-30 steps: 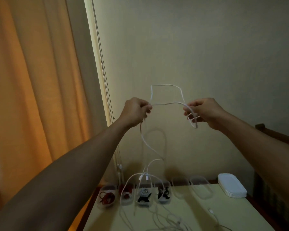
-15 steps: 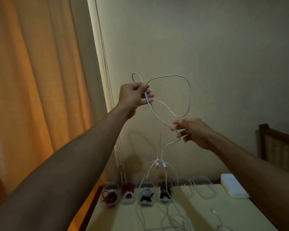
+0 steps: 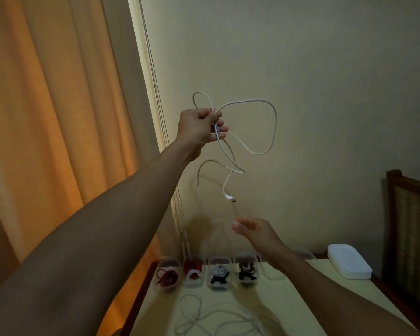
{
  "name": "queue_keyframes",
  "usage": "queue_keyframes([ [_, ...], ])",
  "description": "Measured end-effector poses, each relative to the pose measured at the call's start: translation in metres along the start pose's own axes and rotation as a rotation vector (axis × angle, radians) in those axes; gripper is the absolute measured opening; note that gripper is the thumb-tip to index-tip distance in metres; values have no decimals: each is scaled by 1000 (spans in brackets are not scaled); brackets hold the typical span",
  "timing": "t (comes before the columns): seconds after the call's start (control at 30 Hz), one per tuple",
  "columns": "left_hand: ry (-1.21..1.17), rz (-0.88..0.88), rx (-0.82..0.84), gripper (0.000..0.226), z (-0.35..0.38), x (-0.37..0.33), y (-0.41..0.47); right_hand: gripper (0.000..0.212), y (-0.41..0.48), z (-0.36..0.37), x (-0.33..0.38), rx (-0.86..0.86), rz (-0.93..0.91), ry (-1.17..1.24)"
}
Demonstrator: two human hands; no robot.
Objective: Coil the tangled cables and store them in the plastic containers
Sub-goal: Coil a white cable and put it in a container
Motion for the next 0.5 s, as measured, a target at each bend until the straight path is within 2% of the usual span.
queue_keyframes([
  [0.1,16,-31,25,17,-1,12,-5,10,-1,-24,15,-234,-97,120],
  [0.2,110,-64,107,20,4,29,-14,8,-25,-67,43,-639,-177,146],
  [0.27,255,-75,174,22,9,42,-23,9,-45,-90,68,-838,-277,102],
  [0.37,529,-60,209,26,16,57,-34,10,-61,-104,109,-901,-443,-44],
  [0.43,577,-62,205,25,18,62,-40,13,-63,-101,134,-842,-497,-235],
  [0.5,591,-72,220,21,20,64,-46,25,-58,-90,153,-711,-502,-450],
])
Point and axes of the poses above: each hand's wrist, its own y-axis towards the middle knuckle, its own z-axis out of the palm, x = y × z, the point moved 9 cm from there along y, towards the middle knuckle, and after that the axes turned 10 degrees about x, right-handed, at the moved point
